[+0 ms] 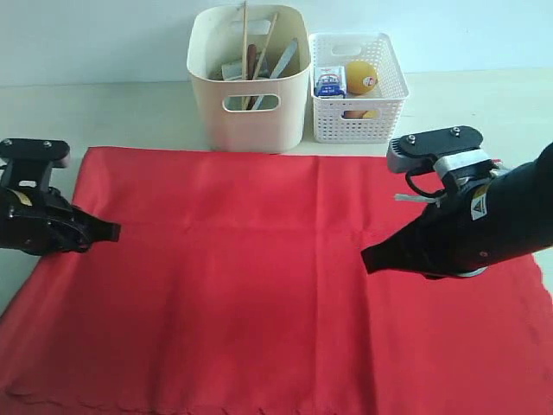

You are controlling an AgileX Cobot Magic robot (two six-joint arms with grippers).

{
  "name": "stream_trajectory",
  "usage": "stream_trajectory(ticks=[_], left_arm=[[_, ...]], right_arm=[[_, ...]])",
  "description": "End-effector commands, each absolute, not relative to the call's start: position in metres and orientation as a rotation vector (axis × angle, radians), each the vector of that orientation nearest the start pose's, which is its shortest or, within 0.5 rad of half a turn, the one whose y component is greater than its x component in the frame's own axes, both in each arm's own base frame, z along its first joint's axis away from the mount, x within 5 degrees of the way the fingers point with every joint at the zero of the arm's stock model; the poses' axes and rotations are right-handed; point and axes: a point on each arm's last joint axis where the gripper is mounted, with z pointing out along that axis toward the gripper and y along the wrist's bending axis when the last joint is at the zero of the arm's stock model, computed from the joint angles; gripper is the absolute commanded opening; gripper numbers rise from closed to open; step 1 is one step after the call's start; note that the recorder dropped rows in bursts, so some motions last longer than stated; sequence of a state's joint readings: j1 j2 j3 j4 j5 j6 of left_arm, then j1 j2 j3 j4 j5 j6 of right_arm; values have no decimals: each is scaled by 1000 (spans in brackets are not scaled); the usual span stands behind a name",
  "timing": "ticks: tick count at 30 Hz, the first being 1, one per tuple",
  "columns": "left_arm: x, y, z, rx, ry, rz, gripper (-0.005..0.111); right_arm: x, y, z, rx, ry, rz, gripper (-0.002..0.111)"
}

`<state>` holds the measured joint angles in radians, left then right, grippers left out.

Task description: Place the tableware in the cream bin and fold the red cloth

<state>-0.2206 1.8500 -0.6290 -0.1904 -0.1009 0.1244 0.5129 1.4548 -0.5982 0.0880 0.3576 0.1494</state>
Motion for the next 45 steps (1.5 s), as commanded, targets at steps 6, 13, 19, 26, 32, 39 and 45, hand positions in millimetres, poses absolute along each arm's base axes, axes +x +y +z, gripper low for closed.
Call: stream_trajectory(ticks=[6,13,19,26,32,39,45], left_arm=[[267,-17,97,198,2732,-17,0],[269,-20,122,209,2725,-47,0],[276,-24,150,208,2719,-92,0],[274,-52,184,339,2640,-146,0],[273,-92,211,446,2550,-251,0],[271,-132,233,567,2487,-349,0],[267,-154,247,643,2442,-399,0]], right_arm=[[208,119,161,-424,2723,236,0],[209,120,142,-433,2803,202,0],[208,120,123,-456,2895,159,0],[206,119,110,-464,2964,128,0],[205,118,104,-469,2995,113,0],[205,118,103,-470,3002,109,0],[205,119,103,-461,3004,114,0]])
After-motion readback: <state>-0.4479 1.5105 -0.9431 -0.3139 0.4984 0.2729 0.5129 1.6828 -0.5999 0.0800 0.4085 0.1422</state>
